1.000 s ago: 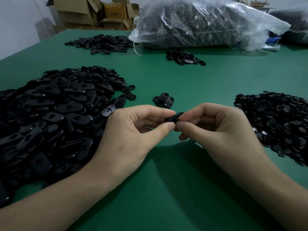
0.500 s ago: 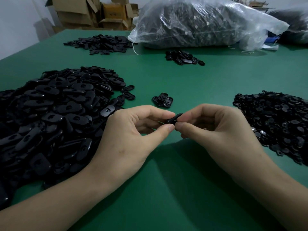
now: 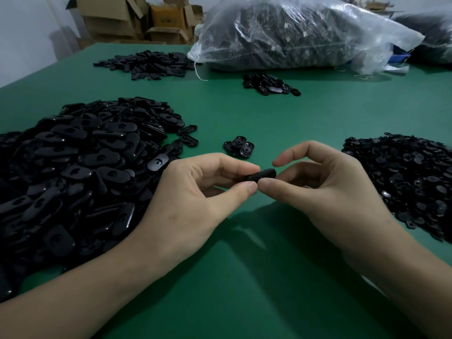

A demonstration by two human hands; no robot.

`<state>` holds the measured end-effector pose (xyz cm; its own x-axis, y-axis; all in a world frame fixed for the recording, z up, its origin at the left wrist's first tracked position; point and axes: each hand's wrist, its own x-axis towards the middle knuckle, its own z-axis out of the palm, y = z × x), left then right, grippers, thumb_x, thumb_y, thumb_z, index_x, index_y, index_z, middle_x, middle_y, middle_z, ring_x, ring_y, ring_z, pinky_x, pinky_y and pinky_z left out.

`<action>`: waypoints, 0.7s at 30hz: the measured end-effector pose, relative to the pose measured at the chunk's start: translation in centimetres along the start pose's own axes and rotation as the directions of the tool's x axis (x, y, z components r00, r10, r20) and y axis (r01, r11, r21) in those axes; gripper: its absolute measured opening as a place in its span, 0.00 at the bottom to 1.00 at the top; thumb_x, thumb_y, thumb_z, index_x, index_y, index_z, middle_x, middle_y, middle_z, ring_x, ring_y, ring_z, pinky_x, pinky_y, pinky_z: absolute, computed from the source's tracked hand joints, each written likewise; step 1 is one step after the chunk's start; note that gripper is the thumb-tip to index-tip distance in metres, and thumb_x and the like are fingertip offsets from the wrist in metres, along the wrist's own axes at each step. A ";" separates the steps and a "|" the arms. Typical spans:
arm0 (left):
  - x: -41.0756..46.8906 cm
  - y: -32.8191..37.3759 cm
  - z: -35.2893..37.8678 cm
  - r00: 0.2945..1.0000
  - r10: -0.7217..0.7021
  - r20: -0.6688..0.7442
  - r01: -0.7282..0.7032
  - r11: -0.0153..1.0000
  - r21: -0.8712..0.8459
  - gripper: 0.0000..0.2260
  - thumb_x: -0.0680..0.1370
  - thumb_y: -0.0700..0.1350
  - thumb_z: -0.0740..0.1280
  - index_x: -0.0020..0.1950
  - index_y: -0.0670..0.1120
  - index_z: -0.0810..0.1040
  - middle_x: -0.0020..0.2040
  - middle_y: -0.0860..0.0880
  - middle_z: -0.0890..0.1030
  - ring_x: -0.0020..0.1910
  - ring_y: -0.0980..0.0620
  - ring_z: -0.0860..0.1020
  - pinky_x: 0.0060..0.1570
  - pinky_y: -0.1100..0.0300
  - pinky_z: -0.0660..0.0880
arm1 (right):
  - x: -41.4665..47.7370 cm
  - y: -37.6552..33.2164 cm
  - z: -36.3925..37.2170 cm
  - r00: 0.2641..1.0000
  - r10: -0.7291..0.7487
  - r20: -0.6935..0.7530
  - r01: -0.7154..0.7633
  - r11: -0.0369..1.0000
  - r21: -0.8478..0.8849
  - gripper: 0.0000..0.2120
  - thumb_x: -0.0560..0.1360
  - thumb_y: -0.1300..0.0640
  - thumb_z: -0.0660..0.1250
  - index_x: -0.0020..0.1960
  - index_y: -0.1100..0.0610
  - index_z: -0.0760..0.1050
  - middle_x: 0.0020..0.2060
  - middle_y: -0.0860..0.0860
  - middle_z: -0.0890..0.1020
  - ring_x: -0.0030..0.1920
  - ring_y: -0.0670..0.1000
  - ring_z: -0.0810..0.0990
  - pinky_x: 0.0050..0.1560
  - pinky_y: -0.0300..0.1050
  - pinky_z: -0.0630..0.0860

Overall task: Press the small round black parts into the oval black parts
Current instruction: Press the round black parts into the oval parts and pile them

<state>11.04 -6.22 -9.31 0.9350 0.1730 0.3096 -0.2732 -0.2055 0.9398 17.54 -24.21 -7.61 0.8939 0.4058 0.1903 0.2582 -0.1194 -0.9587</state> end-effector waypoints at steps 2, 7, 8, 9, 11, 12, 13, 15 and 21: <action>0.1 0.1 -0.1 0.999 -0.017 0.027 0.018 0.999 -0.051 0.10 0.75 0.35 0.75 0.51 0.48 0.86 0.46 0.50 0.89 0.47 0.51 0.87 0.49 0.64 0.81 | 0.1 0.0 -0.1 1.000 0.005 0.029 -0.006 0.999 0.039 0.19 0.59 0.44 0.80 0.45 0.51 0.82 0.34 0.52 0.85 0.33 0.49 0.78 0.38 0.46 0.72; 0.0 0.2 -0.1 0.996 -0.023 0.089 0.033 0.993 -0.113 0.10 0.76 0.34 0.73 0.53 0.47 0.86 0.47 0.49 0.89 0.47 0.53 0.87 0.48 0.69 0.79 | 0.4 0.2 -0.3 0.994 0.032 0.105 -0.045 0.991 0.123 0.18 0.56 0.45 0.81 0.41 0.51 0.83 0.33 0.51 0.84 0.37 0.50 0.81 0.40 0.41 0.76; 0.0 0.2 -0.1 0.996 -0.020 0.089 0.029 0.994 -0.104 0.10 0.76 0.34 0.73 0.52 0.47 0.86 0.47 0.50 0.89 0.47 0.54 0.87 0.48 0.69 0.79 | 0.4 0.2 -0.3 0.993 0.033 0.115 -0.048 0.991 0.125 0.18 0.56 0.45 0.81 0.41 0.51 0.83 0.33 0.52 0.84 0.37 0.51 0.82 0.40 0.40 0.76; 0.0 0.1 0.0 0.996 -0.019 0.085 0.027 0.995 -0.093 0.10 0.76 0.34 0.73 0.52 0.48 0.86 0.47 0.50 0.89 0.46 0.54 0.87 0.48 0.69 0.79 | 0.3 0.1 -0.2 0.992 0.036 0.120 -0.051 0.991 0.127 0.18 0.55 0.45 0.81 0.41 0.51 0.83 0.34 0.52 0.84 0.37 0.52 0.82 0.40 0.39 0.76; 0.1 0.1 0.0 0.997 -0.022 0.077 0.028 0.996 -0.085 0.10 0.75 0.35 0.74 0.51 0.48 0.86 0.46 0.50 0.89 0.46 0.54 0.87 0.48 0.68 0.79 | 0.3 0.1 -0.1 0.992 0.039 0.120 -0.055 0.989 0.134 0.18 0.55 0.46 0.82 0.40 0.52 0.83 0.34 0.52 0.83 0.38 0.52 0.82 0.40 0.39 0.76; 0.1 0.2 0.1 0.997 -0.022 0.073 0.028 0.996 -0.082 0.09 0.75 0.35 0.75 0.50 0.49 0.86 0.46 0.50 0.89 0.46 0.54 0.87 0.48 0.68 0.80 | 0.2 0.1 0.0 0.992 0.039 0.118 -0.055 0.989 0.140 0.17 0.55 0.46 0.82 0.40 0.52 0.83 0.34 0.52 0.83 0.37 0.52 0.81 0.40 0.39 0.76; 0.1 0.2 0.1 0.998 -0.018 0.065 0.023 0.997 -0.076 0.09 0.74 0.36 0.77 0.49 0.49 0.87 0.46 0.50 0.89 0.45 0.54 0.87 0.48 0.68 0.80 | 0.1 0.1 0.1 0.992 0.037 0.118 -0.055 0.987 0.152 0.16 0.56 0.47 0.81 0.40 0.52 0.83 0.34 0.52 0.83 0.37 0.51 0.81 0.39 0.38 0.76; 0.0 0.3 0.2 0.999 -0.008 0.039 0.010 0.998 -0.066 0.08 0.72 0.39 0.77 0.47 0.50 0.86 0.45 0.50 0.88 0.45 0.53 0.87 0.48 0.68 0.80 | 0.0 0.0 0.2 0.991 0.039 0.131 -0.064 0.979 0.194 0.14 0.58 0.50 0.81 0.40 0.51 0.83 0.34 0.51 0.82 0.37 0.50 0.80 0.39 0.36 0.76; 0.0 0.6 0.2 0.999 0.018 -0.029 -0.020 0.997 -0.070 0.10 0.74 0.31 0.75 0.47 0.45 0.84 0.44 0.48 0.88 0.44 0.52 0.87 0.48 0.67 0.80 | -0.4 0.0 0.8 0.967 0.118 0.227 -0.195 0.914 0.355 0.09 0.67 0.60 0.79 0.46 0.53 0.84 0.38 0.54 0.82 0.37 0.49 0.77 0.44 0.41 0.76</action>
<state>10.90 -6.52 -8.81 0.9229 0.1971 0.3307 -0.3070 -0.1415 0.9411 16.92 -23.61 -7.80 0.8117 0.5837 0.0225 -0.0684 0.1332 -0.9887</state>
